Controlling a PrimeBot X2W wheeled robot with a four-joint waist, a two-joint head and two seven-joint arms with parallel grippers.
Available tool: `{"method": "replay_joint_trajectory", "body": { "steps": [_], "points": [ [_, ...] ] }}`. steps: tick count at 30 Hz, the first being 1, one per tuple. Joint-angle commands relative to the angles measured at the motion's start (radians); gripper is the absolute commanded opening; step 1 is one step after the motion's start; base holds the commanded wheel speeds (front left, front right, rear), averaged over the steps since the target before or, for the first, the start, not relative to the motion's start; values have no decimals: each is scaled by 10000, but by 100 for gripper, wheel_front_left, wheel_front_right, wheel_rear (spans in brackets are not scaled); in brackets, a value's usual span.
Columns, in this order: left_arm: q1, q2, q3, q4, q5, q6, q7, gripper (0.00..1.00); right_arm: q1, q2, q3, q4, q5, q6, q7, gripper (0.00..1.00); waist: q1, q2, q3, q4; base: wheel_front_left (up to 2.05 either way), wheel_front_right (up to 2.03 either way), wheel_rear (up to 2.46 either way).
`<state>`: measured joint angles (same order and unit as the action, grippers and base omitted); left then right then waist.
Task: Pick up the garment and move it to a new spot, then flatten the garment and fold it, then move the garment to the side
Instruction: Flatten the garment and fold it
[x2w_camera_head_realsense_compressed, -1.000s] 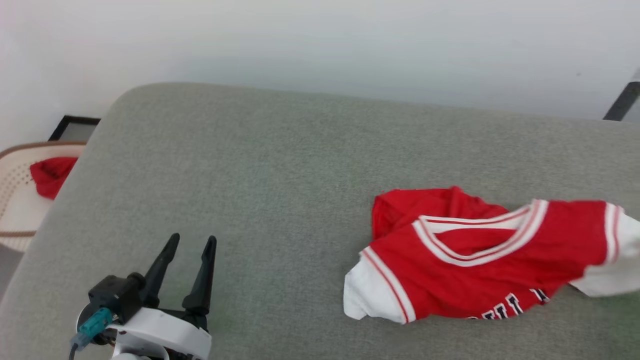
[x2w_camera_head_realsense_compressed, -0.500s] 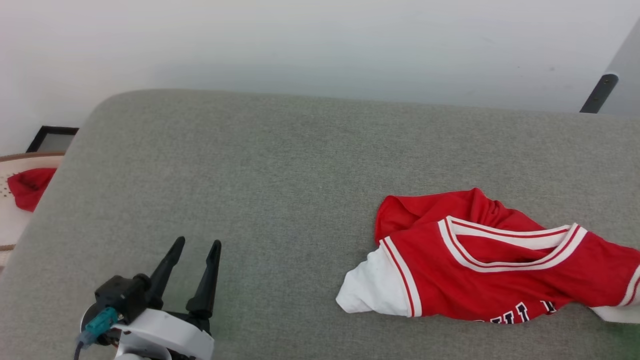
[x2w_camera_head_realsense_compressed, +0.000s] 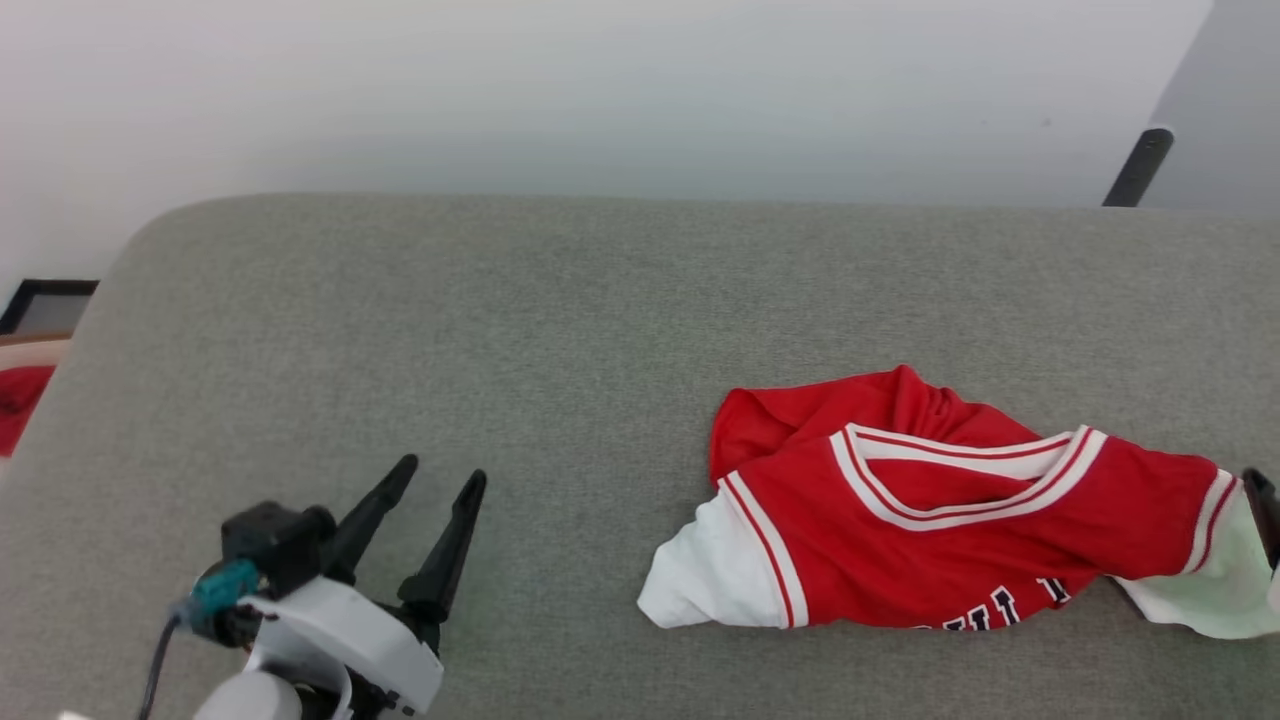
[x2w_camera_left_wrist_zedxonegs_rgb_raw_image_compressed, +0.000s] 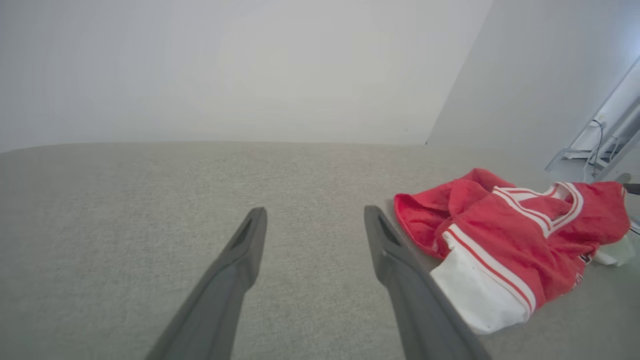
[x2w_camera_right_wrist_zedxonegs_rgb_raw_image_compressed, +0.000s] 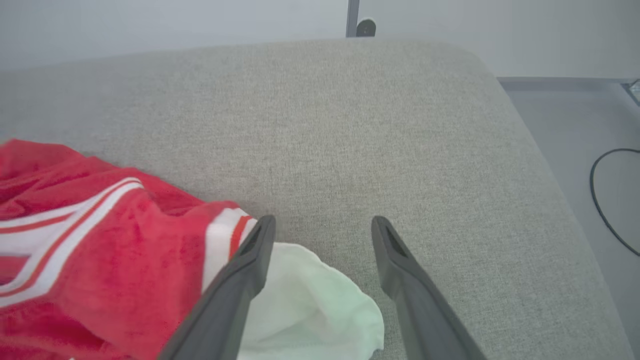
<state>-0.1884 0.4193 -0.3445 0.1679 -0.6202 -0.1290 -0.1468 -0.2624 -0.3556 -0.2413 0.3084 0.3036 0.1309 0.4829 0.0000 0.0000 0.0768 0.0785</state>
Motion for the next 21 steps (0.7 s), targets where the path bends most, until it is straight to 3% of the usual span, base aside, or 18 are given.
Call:
{"method": "replay_joint_trajectory", "body": {
  "steps": [1, 9, 17, 21],
  "points": [
    [-117, 99, -61, -82, -98, -32, 122, 100, 53, 39, 74, -104, 49, -3, -73, 100, 0, 0, -20, -93, 0, 0, 0],
    [-859, 991, -555, -1279, -1677, -32, 2334, 100, 706, 612, 456, -1513, 141, -1, -653, 100, 0, 0, 68, -494, 0, 0, 0],
    [-1797, 1127, -868, -1674, -3651, -4, 5021, 100, 1364, 1326, 887, -2381, 168, -3, -1142, 100, 0, 0, 105, -926, 0, 0, 0],
    [-2264, 1060, -1072, -1419, -4492, 318, 6466, 100, 1563, 1629, 1042, -2604, 155, -3, -1243, 100, 0, 0, 95, -1166, 0, 0, 0]
  ]
}}
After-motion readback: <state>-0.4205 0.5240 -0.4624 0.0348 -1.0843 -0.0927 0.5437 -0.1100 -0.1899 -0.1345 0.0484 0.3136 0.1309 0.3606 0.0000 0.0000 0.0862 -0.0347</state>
